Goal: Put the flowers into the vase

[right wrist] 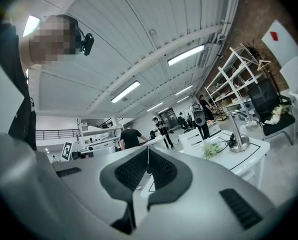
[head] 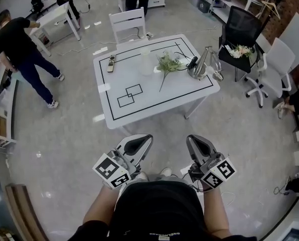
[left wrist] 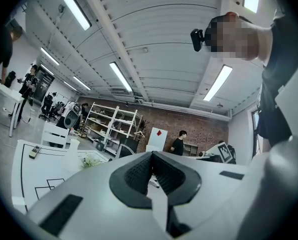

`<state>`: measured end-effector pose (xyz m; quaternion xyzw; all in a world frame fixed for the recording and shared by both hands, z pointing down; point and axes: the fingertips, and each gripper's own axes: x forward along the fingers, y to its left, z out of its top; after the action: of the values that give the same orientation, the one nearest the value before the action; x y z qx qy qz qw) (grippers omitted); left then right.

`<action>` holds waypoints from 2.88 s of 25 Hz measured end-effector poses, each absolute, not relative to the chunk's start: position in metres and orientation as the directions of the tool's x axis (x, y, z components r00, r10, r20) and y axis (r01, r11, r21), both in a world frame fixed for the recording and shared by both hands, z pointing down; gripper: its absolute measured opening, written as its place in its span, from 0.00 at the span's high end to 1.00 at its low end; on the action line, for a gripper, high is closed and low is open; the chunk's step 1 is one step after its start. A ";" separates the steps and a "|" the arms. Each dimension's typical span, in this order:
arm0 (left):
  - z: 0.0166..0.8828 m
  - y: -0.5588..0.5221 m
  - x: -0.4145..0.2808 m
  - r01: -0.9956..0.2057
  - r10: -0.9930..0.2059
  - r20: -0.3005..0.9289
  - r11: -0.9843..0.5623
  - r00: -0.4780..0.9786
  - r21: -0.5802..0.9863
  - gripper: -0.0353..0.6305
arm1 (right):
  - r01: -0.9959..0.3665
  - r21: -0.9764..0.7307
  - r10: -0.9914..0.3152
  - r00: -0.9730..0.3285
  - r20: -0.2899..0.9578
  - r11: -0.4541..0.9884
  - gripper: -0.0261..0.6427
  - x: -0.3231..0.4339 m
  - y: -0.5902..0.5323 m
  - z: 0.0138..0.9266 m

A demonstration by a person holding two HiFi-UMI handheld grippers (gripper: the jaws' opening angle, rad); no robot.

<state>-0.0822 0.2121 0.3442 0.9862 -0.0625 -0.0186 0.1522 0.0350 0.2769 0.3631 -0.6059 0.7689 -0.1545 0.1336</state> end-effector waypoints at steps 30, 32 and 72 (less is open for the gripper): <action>0.376 0.180 0.021 -0.171 -0.167 0.039 -0.926 0.985 0.337 0.94 | -0.840 -0.443 -0.932 -0.361 0.025 0.313 0.67 0.105 0.245 0.389; 0.380 0.165 0.024 -0.168 -0.165 0.038 -0.924 0.986 0.345 0.94 | -0.844 -0.453 -0.939 -0.341 0.035 0.289 0.67 0.113 0.230 0.394; 0.423 -0.100 0.010 -0.277 -0.249 0.122 -0.885 0.961 0.374 0.94 | -0.707 -0.673 -0.803 -0.261 0.535 -0.218 0.67 0.202 -0.075 0.548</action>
<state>0.0103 -0.0998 0.4232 0.9702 -0.1355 0.0353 0.1979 0.2016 -0.0752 0.5476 -0.6059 0.6233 -0.4920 0.0491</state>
